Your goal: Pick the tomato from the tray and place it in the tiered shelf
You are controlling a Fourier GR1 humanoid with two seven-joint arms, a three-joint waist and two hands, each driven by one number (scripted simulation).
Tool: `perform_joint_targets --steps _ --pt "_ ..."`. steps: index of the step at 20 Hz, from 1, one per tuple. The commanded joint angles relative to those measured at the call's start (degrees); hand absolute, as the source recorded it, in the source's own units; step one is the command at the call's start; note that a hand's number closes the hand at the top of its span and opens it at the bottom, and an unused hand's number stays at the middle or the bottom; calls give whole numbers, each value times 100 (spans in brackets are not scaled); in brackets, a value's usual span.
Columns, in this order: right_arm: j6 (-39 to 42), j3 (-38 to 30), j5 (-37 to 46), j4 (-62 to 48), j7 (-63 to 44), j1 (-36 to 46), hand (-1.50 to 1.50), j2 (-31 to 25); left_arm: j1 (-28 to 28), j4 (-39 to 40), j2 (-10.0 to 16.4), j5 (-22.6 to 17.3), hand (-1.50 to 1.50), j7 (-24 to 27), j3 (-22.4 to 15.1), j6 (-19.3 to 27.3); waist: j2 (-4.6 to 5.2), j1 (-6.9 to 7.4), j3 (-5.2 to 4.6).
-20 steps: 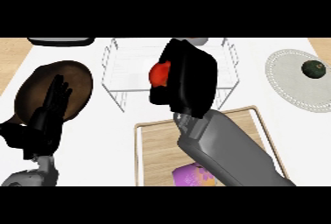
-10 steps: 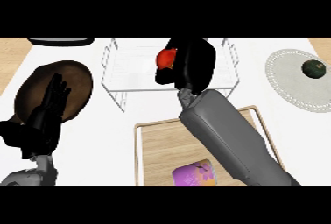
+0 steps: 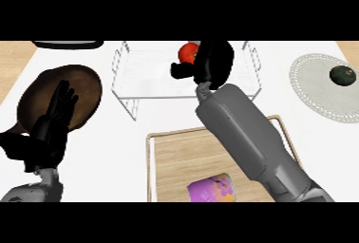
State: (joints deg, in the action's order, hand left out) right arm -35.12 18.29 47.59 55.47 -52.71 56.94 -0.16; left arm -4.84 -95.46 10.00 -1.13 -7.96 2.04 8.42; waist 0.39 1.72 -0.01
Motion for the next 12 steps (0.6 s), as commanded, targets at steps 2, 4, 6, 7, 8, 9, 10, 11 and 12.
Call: perform_joint_targets --steps 2,4,6,7,8,9,10,11,12 --pt "-561 -64 -718 -651 577 189 -150 15 -13 45 -8 72 0 120 98 24 -11 -35 0" --pt "-773 35 -1083 -905 710 457 -150 15 -167 102 -155 228 0 -81 -121 132 2 0 0" --pt "-501 -251 -1076 -554 981 296 -150 15 -202 -196 77 45 0 -395 173 52 -26 -79 2" --pt "-709 -316 -1211 -875 1272 491 -150 15 -238 71 -33 214 0 -226 30 108 -9 -51 1" --pt "-780 -378 -1204 -779 1420 465 -150 15 -325 188 70 -58 0 -154 210 -114 -10 -67 0" --pt "-779 -212 -1134 -190 1167 199 -150 15 73 -32 -125 85 0 -7 26 18 -41 -111 0" --pt "-724 -535 -1215 -210 1610 186 -150 2 -109 77 79 -108 0 -102 302 -110 -32 -126 1" --pt "-1227 -101 -1380 -253 1304 250 -150 15 -327 361 -149 151 0 85 112 121 -19 -81 0" --pt "-1262 -389 -1447 -355 1607 303 -150 15 -16 108 -64 82 0 34 69 -60 -19 -59 1"
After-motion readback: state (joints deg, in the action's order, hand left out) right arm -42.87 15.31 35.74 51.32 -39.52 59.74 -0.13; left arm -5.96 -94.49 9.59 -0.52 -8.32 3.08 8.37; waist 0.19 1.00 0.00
